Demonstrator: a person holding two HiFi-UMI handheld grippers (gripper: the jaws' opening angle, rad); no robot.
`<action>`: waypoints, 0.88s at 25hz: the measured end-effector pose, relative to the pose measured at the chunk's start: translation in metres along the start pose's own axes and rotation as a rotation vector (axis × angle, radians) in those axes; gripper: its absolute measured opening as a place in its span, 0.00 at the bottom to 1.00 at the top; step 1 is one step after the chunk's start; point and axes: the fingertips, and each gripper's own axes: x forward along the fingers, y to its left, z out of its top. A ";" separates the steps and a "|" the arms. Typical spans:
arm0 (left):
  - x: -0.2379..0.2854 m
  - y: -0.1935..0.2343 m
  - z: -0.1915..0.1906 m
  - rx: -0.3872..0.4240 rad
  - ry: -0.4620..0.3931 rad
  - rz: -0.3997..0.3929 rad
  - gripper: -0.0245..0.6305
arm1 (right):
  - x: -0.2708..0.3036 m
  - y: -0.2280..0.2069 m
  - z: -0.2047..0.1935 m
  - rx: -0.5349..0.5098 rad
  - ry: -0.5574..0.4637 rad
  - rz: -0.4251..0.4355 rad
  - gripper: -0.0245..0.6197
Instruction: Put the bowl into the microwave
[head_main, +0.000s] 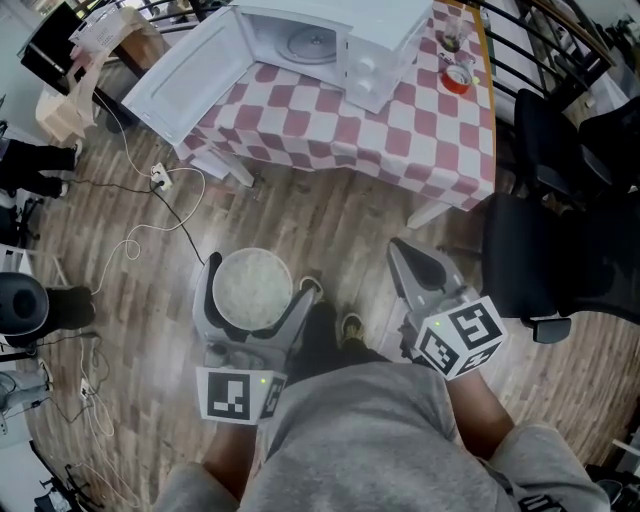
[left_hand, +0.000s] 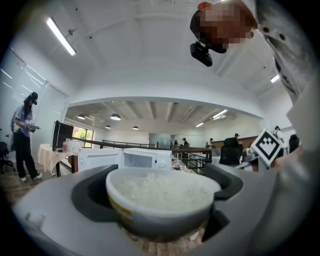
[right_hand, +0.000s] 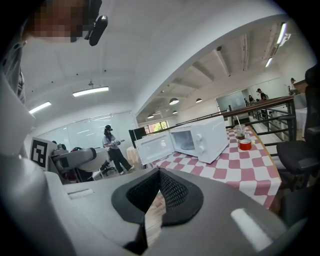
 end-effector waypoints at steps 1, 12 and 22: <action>0.005 0.005 0.000 -0.003 -0.001 -0.003 0.86 | 0.006 0.000 0.002 -0.001 0.001 -0.002 0.04; 0.059 0.066 0.004 -0.010 -0.015 -0.034 0.86 | 0.078 -0.001 0.027 -0.015 0.024 -0.029 0.04; 0.090 0.106 0.013 -0.019 -0.037 -0.056 0.86 | 0.126 0.001 0.055 -0.037 0.013 -0.041 0.04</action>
